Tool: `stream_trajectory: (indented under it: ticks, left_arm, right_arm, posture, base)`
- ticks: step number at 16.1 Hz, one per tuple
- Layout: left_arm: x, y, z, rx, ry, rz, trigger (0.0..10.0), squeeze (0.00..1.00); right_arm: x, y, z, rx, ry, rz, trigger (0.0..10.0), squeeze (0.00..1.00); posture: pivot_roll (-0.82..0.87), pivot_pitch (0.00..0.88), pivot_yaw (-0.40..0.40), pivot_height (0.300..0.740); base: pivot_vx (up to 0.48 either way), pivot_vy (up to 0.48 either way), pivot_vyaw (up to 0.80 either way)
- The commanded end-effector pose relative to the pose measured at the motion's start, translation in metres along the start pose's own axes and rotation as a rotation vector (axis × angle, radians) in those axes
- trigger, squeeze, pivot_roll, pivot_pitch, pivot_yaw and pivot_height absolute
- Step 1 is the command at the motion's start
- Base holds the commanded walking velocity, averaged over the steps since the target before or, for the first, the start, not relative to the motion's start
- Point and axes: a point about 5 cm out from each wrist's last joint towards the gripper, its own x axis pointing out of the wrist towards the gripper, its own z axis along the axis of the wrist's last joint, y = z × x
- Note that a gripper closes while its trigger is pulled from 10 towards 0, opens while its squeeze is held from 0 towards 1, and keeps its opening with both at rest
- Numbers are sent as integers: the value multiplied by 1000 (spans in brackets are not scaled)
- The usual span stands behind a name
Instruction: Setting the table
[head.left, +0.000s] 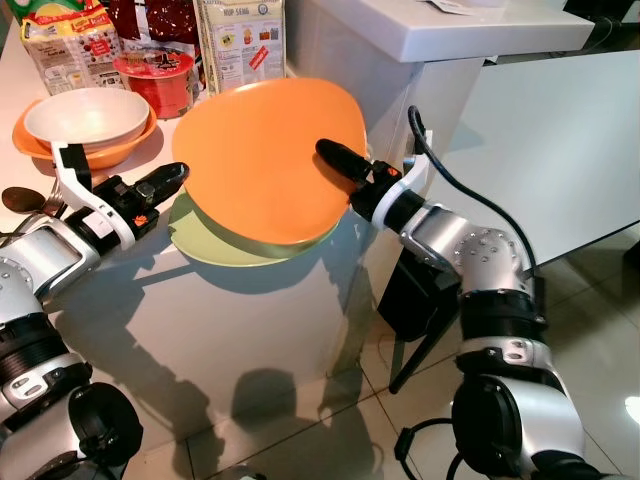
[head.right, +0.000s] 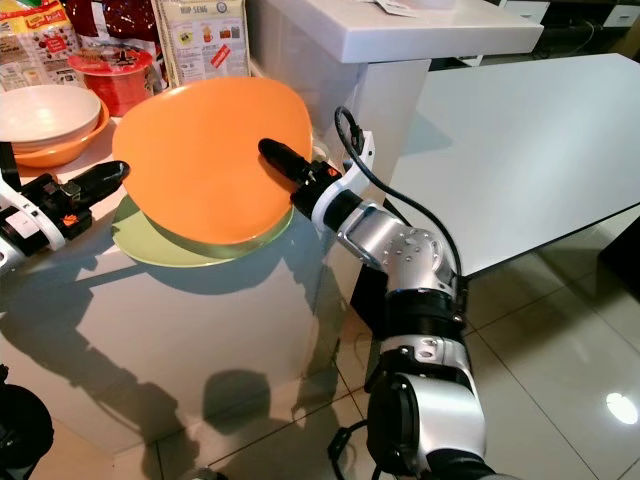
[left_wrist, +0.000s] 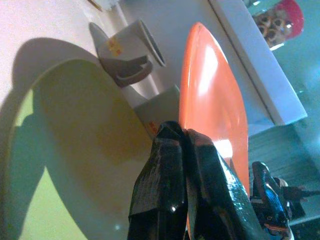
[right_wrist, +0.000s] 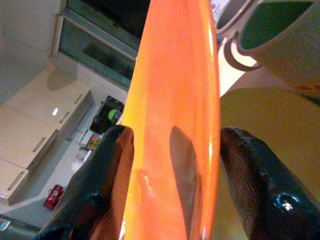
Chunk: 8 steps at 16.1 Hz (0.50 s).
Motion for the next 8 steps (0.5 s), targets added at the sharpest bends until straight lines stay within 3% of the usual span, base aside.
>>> stream_trajectory:
  ticks: [1, 3, 4, 5, 8]
  left_arm:
    - [13, -14, -6, 4, 66, -105, 0, 0]
    - [14, -14, -3, 10, 63, -107, 0, 0]
    - [14, -14, -2, 12, 61, -108, 0, 0]
    - [14, -13, 0, 13, 56, -110, 0, 0]
    - [14, -12, 4, 17, 46, -101, 0, 0]
  right_arm:
    - [2, 9, -1, -6, 20, 34, 10000, 0]
    - [-1, 12, 0, 4, 9, 45, 9961, 0]
    - [-1, 13, 1, 5, 6, 48, 3451, 0]
    - [-3, 14, 1, 10, -3, 55, 0, 0]
    - [-5, 17, 2, 19, -23, 67, 0, 0]
  posture:
    - [-14, 0, -76, 740]
    - [-14, 0, -75, 740]
    - [-14, 0, -73, 740]
    - [-14, 0, -73, 740]
    - [-16, 0, -64, 740]
  base:
    - [0, 0, 0]
    - [0, 0, 0]
    - [0, 0, 0]
    - [0, 0, 0]
    - [0, 0, 0]
